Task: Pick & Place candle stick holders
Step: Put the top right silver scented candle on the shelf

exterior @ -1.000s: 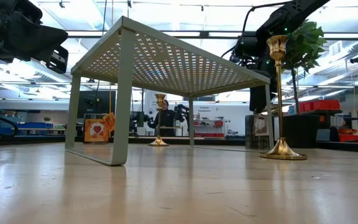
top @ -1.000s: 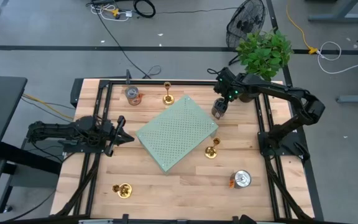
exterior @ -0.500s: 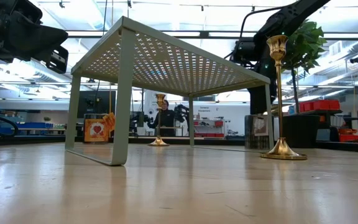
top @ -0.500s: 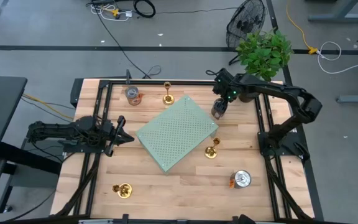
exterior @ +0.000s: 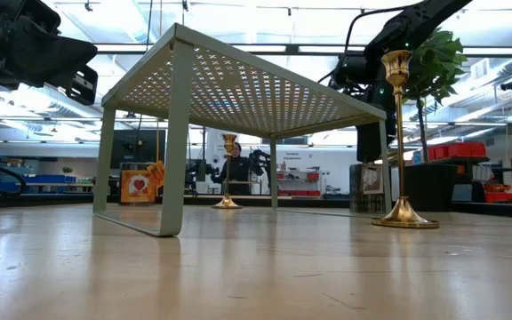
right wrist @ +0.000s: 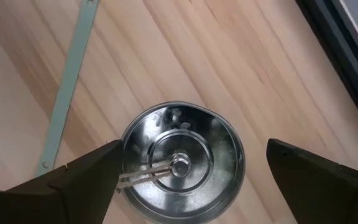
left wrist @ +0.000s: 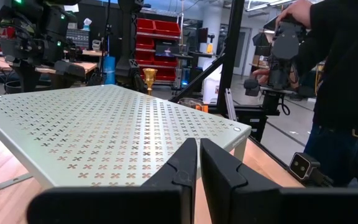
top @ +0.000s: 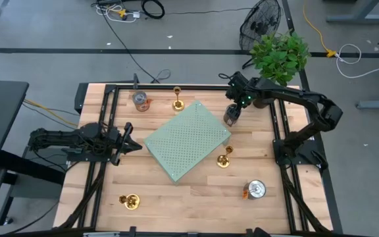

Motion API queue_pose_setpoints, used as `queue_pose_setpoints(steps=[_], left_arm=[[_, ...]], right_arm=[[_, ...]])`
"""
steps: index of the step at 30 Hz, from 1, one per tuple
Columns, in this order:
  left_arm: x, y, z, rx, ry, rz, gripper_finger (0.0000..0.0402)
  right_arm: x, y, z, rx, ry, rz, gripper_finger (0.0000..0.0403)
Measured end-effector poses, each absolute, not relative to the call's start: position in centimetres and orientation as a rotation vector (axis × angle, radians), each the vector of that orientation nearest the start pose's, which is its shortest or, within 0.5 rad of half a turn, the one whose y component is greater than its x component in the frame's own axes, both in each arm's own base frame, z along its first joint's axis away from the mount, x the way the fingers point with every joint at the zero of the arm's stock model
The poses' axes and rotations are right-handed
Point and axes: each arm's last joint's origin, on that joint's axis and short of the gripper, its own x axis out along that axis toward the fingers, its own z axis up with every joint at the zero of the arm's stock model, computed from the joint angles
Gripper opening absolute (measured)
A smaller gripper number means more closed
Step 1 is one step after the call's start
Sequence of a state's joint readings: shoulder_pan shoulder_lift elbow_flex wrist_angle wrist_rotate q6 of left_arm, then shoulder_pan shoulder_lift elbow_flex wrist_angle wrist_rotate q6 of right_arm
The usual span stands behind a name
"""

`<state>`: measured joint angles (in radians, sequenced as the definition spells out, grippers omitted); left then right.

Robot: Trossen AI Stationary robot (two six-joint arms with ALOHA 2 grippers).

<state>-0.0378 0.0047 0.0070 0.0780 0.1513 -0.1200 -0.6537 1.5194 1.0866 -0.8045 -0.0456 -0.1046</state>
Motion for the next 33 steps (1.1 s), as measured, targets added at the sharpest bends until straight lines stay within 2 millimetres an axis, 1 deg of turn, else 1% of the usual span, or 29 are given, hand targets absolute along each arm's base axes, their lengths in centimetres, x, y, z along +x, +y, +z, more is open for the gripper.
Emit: queue_pose_setpoints(steps=[4, 9, 13, 25, 33], left_arm=[[9.67, -0.80, 17.30, -0.115, -0.069, -0.194, 0.0025], [9.67, -0.80, 17.30, -0.115, -0.069, -0.193, 0.0025], [9.67, -0.80, 17.30, -0.115, -0.069, -0.193, 0.0025], [9.67, -0.80, 17.29, -0.115, -0.068, -0.193, 0.0025], [9.67, -0.80, 17.30, -0.115, -0.068, -0.193, 0.0025]], right_arm=[[22.70, -17.22, 22.86, 0.343, 1.197, -0.465, 0.0400], [22.85, -17.03, 22.88, 0.378, 1.177, -0.414, 0.0400], [22.83, -17.11, 22.88, 0.345, 1.188, -0.436, 0.0400], [23.05, -16.88, 22.90, 0.322, 1.185, -0.405, 0.0400], [23.26, -16.96, 22.50, 0.293, 1.205, -0.403, 0.0400]])
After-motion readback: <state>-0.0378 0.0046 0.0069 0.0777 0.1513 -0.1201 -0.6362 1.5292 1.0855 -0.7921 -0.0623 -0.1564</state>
